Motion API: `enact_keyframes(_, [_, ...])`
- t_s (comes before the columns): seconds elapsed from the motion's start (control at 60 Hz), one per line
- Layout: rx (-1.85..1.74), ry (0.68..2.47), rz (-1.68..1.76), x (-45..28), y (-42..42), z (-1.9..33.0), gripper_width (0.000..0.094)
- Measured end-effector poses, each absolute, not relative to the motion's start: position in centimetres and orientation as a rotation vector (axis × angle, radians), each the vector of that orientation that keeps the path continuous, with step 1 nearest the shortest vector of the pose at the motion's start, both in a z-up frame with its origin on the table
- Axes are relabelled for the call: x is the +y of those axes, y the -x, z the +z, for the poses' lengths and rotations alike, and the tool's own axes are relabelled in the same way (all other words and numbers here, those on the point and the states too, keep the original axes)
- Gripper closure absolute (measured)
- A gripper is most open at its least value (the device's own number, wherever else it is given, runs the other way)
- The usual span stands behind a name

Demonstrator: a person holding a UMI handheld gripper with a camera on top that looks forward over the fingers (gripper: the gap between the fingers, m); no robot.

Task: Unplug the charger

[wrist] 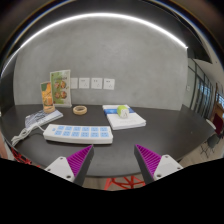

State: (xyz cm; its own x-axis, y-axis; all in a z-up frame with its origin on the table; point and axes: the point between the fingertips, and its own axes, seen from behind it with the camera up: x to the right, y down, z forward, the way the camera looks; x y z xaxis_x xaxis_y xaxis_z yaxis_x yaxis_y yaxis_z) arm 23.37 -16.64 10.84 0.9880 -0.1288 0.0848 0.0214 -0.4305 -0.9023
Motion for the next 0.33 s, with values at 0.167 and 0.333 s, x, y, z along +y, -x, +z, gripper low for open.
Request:
enact_keyframes(0.167, [0.085, 2.03, -0.198, -21.8, -25.1, 10.7, 0.0096])
enact_keyframes(0.333, [0.139, 2.019, -0.184, -23.3, -29.4, 10.2, 0.0095])
